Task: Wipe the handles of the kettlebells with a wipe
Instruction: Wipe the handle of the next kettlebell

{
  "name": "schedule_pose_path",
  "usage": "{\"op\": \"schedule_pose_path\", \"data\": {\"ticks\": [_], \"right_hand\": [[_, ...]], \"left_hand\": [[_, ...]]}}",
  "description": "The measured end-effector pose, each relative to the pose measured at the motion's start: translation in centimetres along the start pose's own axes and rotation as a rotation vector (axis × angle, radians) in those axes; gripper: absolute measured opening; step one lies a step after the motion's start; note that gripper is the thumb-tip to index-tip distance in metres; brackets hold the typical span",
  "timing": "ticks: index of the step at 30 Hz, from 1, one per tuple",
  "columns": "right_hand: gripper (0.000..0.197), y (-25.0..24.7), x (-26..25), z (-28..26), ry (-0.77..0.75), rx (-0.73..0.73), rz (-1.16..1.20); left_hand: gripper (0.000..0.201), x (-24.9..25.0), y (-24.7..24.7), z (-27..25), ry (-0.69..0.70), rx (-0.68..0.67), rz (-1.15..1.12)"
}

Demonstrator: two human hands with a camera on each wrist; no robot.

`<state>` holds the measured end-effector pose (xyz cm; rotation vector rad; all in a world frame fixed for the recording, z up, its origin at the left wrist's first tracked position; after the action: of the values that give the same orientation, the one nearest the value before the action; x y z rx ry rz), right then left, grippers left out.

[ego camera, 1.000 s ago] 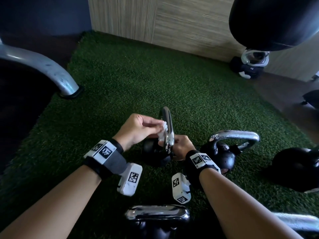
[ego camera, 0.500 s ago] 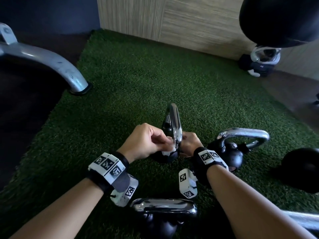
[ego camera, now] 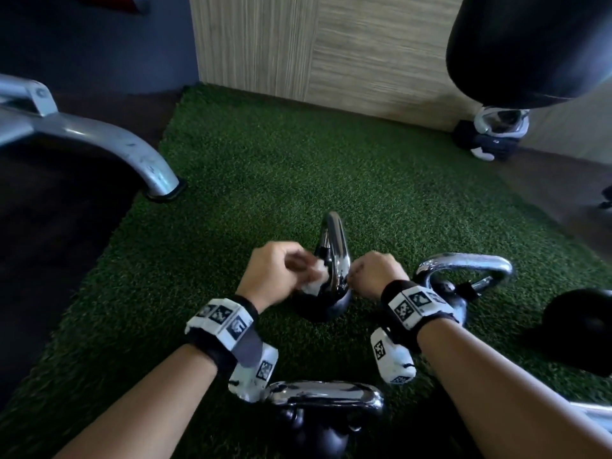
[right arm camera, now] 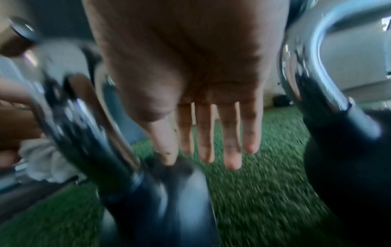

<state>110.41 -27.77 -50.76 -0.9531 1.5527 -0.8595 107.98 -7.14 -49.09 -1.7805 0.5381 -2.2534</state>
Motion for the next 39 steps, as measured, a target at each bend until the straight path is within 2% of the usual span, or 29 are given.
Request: {"op": "schedule_pose_path", "data": {"ticks": [2, 4, 5, 6, 8, 10, 15, 17, 18, 20, 22, 24, 25, 27, 29, 30, 32, 34, 39], "right_hand": [[0.020, -3.4, -0.2, -0.6, -0.031, 0.131, -0.013], [0.014, -6.2, -2.2, -2.2, -0.181, 0.232, 0.126], [0.004, -7.1, -3.5, -3.4, -0.273, 0.226, 0.244], [0.013, -7.7, -4.8, -4.3, -0.345, 0.207, 0.327], [0.037, -8.0, -6.3, -5.3, -0.435, 0.183, 0.400], [0.045, -7.8, -6.7, -5.3, -0.447, 0.170, 0.503], [0.036, -7.6, -5.9, -5.1, -0.425, 0.252, 0.625], [0.027, -7.5, -5.0, -5.1, -0.380, 0.276, 0.630], [0.024, -7.5, -4.4, -5.1, -0.355, 0.294, 0.615], [0.021, -7.5, -3.1, -4.9, -0.306, 0.317, 0.608], [0.021, -7.7, -1.5, -4.5, -0.245, 0.339, 0.653], [0.022, -7.7, 0.3, -3.8, -0.161, 0.361, 0.722], [0.021, -7.6, 1.0, -3.3, -0.124, 0.371, 0.751], [0.020, -7.1, 2.2, -2.4, -0.076, 0.372, 0.793], [0.023, -6.2, 3.1, -1.7, -0.030, 0.362, 0.831], [0.023, -5.8, 3.3, -1.4, -0.020, 0.350, 0.840], [0.019, -4.9, 3.3, -1.1, -0.017, 0.318, 0.846], [0.011, -3.9, 3.2, -0.8, -0.012, 0.288, 0.865], [0.016, -0.4, 4.6, 1.6, 0.126, 0.292, 0.911]], "left_hand": [[0.029, -0.3, -1.9, 0.5, -0.108, 0.098, -0.182], [0.026, 0.0, -2.2, 0.7, -0.232, 0.113, -0.466], [0.024, 0.5, -2.0, 0.7, -0.271, 0.100, -0.604], [0.023, 1.2, -1.7, 0.7, -0.289, 0.081, -0.701], [0.027, 2.4, -1.1, 0.9, -0.279, 0.014, -0.782], [0.033, 3.2, -0.4, 0.9, -0.263, -0.044, -0.804], [0.030, 4.3, 1.4, 0.6, -0.284, -0.199, -0.878], [0.019, 3.1, 1.5, 0.8, -0.328, -0.233, -0.799], [0.020, 2.1, 1.4, 0.9, -0.333, -0.249, -0.699], [0.052, -0.8, 1.8, 1.3, -0.304, -0.294, -0.327], [0.099, -3.4, 3.7, 1.1, -0.232, -0.388, 0.180], [0.141, -5.3, 7.4, 0.3, -0.180, -0.482, 0.439], [0.148, -5.5, 8.9, -0.1, -0.158, -0.490, 0.508], [0.143, -4.9, 10.5, -0.3, -0.053, -0.388, 0.630], [0.117, -3.3, 10.3, -0.1, 0.075, -0.220, 0.670], [0.105, -3.3, 10.1, 0.1, 0.093, -0.172, 0.667], [0.095, -4.6, 10.4, 0.7, 0.074, -0.169, 0.645], [0.096, -6.0, 10.3, 1.2, 0.058, -0.156, 0.586], [0.091, -6.3, 8.6, 1.6, 0.104, -0.211, 0.359]]}}
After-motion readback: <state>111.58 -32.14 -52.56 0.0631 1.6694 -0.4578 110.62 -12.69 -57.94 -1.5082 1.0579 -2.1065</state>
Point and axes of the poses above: each hand's wrist, its own z-axis towards the middle knuckle, its own y-axis out of the palm, x = y × z, the point moved 10 cm from there along z, towards the middle knuckle, and after that the axes turned 2 degrees about -z, right-handed, at the moved point
